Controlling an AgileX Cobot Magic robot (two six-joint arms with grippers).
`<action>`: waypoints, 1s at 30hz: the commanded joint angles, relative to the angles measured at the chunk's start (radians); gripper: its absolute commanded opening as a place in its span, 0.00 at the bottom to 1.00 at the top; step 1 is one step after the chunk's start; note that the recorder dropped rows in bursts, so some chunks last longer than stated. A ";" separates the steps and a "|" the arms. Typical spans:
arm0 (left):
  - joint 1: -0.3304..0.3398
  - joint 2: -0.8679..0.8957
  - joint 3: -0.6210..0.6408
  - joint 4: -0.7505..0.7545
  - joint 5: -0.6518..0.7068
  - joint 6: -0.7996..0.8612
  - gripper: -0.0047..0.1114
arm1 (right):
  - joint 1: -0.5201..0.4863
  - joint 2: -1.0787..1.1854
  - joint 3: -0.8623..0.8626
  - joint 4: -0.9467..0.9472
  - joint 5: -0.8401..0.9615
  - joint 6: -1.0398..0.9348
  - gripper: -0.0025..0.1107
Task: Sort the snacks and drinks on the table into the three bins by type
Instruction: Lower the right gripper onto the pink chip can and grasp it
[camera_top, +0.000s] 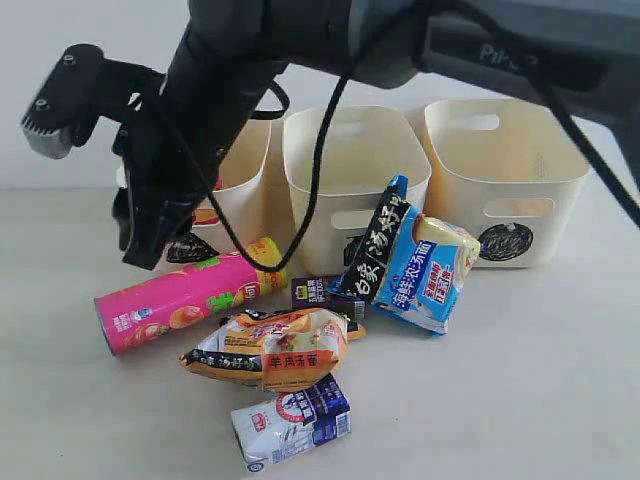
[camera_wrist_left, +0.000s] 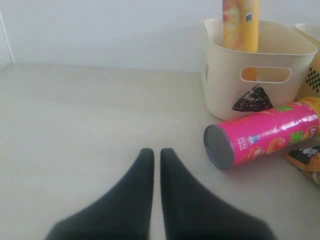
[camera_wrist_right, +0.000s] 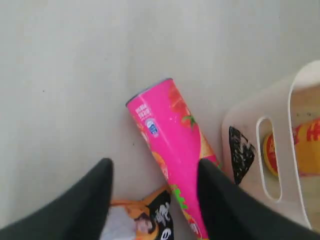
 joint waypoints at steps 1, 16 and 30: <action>0.003 -0.003 -0.002 -0.002 -0.004 0.005 0.08 | 0.026 0.051 -0.005 -0.023 -0.102 -0.027 0.67; 0.003 -0.003 -0.002 -0.002 -0.004 0.005 0.08 | 0.083 0.262 -0.005 -0.134 -0.300 -0.199 0.68; 0.003 -0.003 -0.002 -0.002 -0.004 0.005 0.08 | 0.058 0.386 -0.005 -0.207 -0.495 -0.199 0.68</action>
